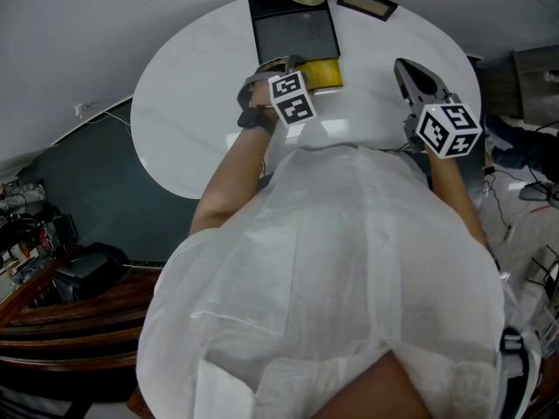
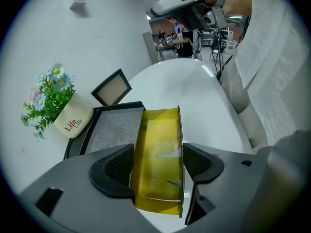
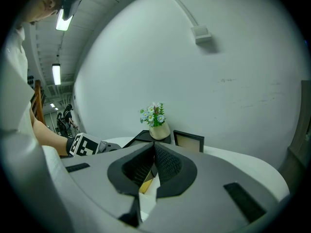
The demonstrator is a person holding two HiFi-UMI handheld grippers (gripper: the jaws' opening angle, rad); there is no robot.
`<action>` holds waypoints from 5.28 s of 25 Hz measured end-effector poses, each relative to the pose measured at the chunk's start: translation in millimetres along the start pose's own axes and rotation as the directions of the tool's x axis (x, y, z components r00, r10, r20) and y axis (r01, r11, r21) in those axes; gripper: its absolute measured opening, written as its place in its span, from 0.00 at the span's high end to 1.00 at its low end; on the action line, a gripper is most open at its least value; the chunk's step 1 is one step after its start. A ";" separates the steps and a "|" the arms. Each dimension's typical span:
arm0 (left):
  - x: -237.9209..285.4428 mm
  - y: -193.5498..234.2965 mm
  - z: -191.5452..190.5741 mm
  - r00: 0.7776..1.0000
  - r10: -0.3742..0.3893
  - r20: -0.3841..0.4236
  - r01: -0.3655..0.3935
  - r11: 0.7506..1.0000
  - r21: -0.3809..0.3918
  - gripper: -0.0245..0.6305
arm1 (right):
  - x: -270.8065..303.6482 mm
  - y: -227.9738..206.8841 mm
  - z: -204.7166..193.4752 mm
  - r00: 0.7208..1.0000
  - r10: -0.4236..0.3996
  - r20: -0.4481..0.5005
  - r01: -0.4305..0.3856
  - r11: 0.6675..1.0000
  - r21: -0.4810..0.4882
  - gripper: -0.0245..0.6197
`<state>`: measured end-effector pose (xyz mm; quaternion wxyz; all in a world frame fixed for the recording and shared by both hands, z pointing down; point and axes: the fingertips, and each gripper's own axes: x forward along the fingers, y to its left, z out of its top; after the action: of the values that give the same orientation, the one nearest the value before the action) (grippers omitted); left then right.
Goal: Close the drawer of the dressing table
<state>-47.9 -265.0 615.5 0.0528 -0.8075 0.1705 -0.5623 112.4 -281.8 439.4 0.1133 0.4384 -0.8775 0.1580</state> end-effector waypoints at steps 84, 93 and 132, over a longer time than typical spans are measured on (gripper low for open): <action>-0.4 53.0 -22.7 0.998 -0.048 -0.028 0.045 0.994 -0.097 0.79 | -2.0 -3.4 0.2 1.000 -0.018 0.006 0.018 1.000 0.016 0.95; -4.2 57.0 -17.5 0.993 -0.012 0.119 0.048 0.951 -0.306 0.75 | 0.8 -3.8 -0.2 1.000 -0.016 0.012 0.016 1.000 0.011 0.95; -242.7 45.3 -72.4 0.570 0.713 0.408 -0.059 0.531 -0.846 0.91 | -6.9 12.7 9.3 0.999 -0.012 0.033 0.015 0.996 -0.091 0.95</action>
<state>-199.9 -218.5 413.1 -0.0895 -0.8320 0.5462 -0.0383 105.7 -273.1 426.2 0.1199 0.4412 -0.8825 0.1101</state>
